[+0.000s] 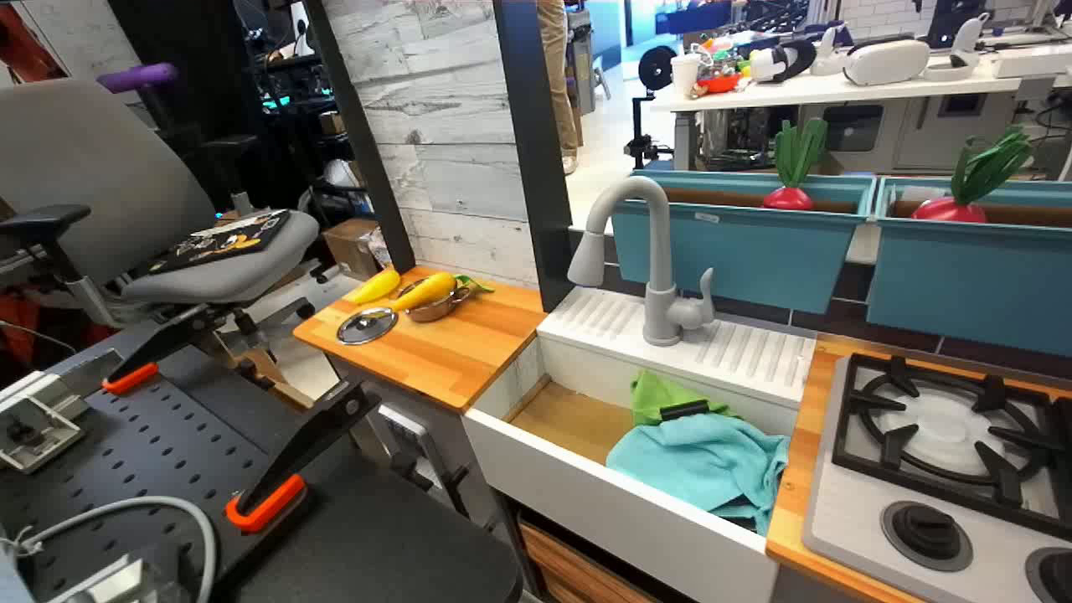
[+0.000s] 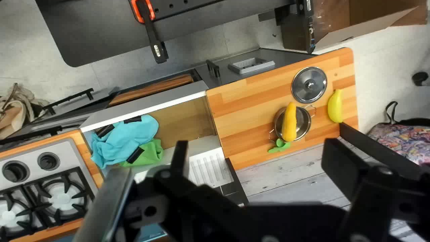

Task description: Push the faucet to the left side of the sink.

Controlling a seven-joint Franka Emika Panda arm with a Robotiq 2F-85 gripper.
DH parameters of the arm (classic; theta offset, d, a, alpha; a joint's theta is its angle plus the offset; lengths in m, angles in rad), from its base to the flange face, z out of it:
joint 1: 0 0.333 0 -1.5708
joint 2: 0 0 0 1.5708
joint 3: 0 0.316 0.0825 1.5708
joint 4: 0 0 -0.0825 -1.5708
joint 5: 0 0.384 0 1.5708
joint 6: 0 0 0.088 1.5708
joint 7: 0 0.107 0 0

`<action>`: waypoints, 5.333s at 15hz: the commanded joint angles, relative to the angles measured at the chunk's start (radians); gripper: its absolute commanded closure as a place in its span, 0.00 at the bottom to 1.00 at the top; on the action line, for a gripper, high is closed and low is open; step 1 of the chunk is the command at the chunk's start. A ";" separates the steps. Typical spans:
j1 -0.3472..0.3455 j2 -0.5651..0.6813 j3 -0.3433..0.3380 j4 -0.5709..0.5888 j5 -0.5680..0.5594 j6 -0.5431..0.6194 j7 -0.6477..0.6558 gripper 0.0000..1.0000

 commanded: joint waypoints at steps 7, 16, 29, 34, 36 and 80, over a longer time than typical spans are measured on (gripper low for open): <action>-0.008 0.146 0.016 0.059 0.014 0.116 -0.005 0.00; -0.069 0.548 -0.020 0.340 0.058 0.204 -0.035 0.00; -0.229 0.918 0.025 0.539 0.224 0.356 -0.082 0.00; -0.209 0.992 0.050 0.574 0.188 0.377 -0.069 0.00; -0.204 1.012 0.061 0.581 0.185 0.379 -0.072 0.00; -0.254 1.138 0.252 0.716 0.412 0.582 -0.049 0.98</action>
